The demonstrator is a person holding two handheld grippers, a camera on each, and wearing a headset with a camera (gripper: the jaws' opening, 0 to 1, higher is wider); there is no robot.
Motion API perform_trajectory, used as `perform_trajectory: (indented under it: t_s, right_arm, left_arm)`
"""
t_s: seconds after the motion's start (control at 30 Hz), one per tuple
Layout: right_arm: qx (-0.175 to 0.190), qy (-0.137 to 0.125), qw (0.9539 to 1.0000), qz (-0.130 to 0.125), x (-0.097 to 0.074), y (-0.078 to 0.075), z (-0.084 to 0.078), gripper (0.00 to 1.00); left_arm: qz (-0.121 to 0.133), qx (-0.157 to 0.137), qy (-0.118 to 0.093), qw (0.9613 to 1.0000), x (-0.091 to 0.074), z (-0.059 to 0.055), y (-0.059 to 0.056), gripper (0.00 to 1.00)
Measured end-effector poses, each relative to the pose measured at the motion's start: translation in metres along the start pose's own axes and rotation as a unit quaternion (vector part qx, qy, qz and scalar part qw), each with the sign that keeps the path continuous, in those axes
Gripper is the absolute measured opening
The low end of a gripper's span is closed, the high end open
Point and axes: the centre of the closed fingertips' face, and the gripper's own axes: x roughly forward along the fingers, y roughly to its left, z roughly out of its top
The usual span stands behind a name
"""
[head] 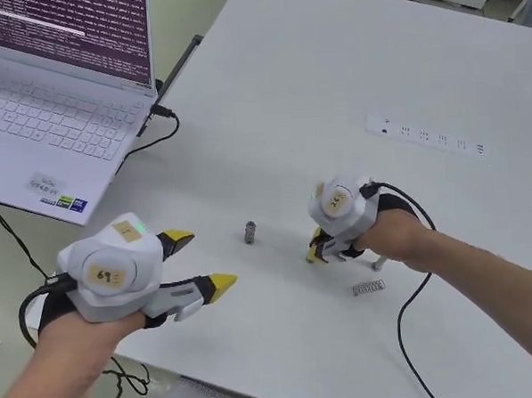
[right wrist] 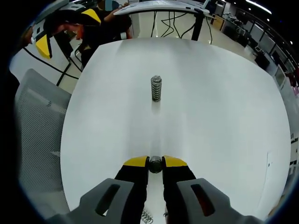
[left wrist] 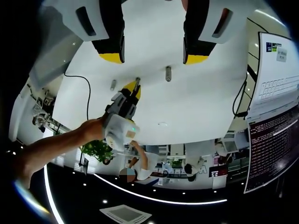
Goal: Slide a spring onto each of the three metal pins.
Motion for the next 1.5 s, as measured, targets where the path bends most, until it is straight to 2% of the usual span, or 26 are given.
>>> perform_trajectory:
  t_s: [0.2,0.37,0.7,0.93,1.13,1.23,1.5]
  right_arm:
    - [-0.007,-0.004,1.0,0.002,-0.008,0.003,-0.001,0.15]
    - [0.0,-0.005,0.9999,-0.011,-0.017,-0.003,-0.005,0.19]
    - [0.014,-0.035,0.9988,-0.031,-0.041,-0.003,-0.004,0.24]
    - [0.048,-0.059,0.9961,-0.044,-0.056,-0.002,-0.007,0.25]
    - [0.059,-0.065,0.9945,-0.058,-0.068,0.003,-0.016,0.25]
    - [0.065,-0.075,0.993,-0.063,-0.075,0.01,-0.019,0.26]
    - [0.072,-0.091,0.9896,-0.085,-0.095,0.024,-0.031,0.27]
  left_arm:
    - [0.001,0.003,0.0,1.0,0.0,0.0,-0.001,0.45]
    - [-0.001,0.005,-0.002,1.0,0.0,0.001,-0.005,0.46]
    - [-0.003,0.009,-0.007,0.9999,-0.002,0.004,-0.012,0.46]
    - [0.0,0.01,-0.014,0.9998,-0.005,0.009,-0.013,0.46]
    - [0.0,0.009,-0.016,0.9998,-0.006,0.009,-0.014,0.46]
    - [-0.001,0.006,-0.016,0.9999,-0.005,0.008,-0.015,0.46]
    - [-0.014,0.013,-0.013,0.9997,0.003,0.013,-0.027,0.46]
